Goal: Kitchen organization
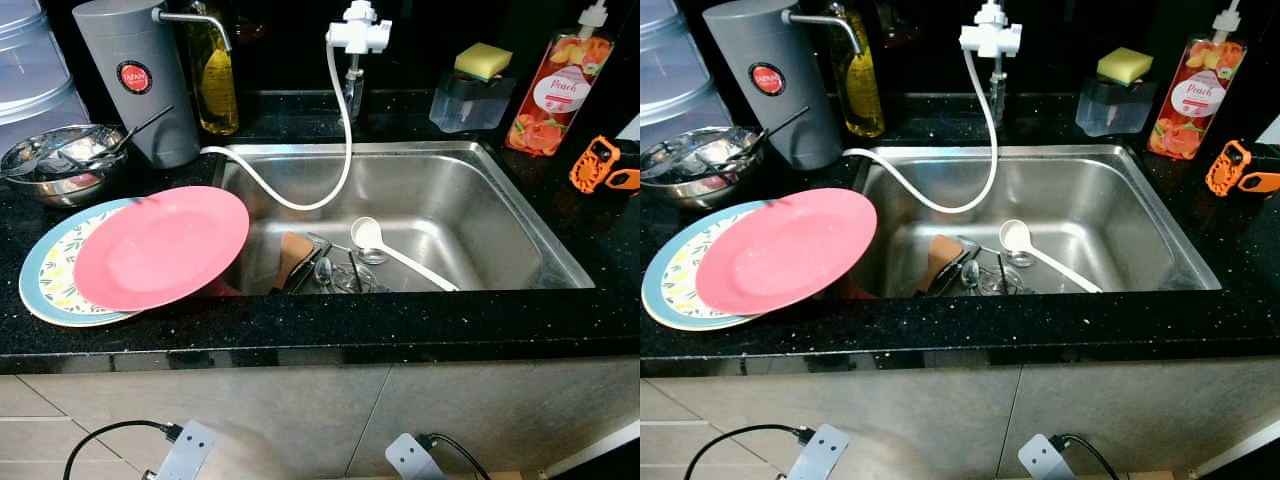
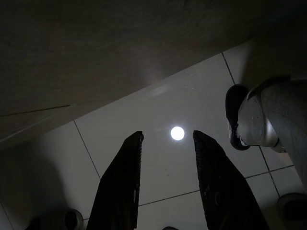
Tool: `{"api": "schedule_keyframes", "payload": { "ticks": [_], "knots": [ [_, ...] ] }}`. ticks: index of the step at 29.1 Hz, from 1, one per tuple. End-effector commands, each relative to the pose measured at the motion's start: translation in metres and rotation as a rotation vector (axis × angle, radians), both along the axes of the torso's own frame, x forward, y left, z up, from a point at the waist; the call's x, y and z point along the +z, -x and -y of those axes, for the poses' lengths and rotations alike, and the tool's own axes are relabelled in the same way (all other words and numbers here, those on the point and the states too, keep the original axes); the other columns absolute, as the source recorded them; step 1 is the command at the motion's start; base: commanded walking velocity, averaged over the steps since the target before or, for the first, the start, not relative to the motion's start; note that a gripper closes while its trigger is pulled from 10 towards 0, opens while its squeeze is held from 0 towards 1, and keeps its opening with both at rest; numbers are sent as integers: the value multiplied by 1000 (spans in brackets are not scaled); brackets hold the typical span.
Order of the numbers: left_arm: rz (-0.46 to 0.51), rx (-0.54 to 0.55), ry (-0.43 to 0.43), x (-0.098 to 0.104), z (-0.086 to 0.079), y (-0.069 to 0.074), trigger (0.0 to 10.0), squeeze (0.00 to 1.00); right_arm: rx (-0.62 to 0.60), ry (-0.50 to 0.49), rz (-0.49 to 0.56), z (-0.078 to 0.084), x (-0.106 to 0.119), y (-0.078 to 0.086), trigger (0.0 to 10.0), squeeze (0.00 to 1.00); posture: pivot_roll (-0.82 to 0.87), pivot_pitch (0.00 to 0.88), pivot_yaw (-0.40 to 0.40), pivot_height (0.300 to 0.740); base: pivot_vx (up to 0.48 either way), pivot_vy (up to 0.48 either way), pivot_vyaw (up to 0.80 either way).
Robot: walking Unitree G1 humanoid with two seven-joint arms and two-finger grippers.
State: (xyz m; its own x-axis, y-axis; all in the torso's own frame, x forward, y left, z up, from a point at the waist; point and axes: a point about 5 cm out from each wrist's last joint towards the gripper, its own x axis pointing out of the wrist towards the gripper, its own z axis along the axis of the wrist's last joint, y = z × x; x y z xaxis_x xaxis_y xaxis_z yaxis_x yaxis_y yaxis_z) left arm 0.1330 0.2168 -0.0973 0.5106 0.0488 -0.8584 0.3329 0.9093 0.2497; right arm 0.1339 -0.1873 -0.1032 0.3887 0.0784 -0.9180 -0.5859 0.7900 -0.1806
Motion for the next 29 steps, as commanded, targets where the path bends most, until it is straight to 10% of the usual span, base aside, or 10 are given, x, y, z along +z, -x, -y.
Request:
{"api": "schedule_keyframes", "payload": {
  "ticks": [1,29],
  "knots": [
    [3,-3,7,1,3,-4,10000,0,2,-7,-18,-2,-2,4,10000,0,139,0,-10,740,0,0,0],
    [-3,-2,-4,2,-3,-3,10000,0,2,-2,-14,1,-1,2,10000,0,138,0,-8,740,0,0,0]
  ]
}}
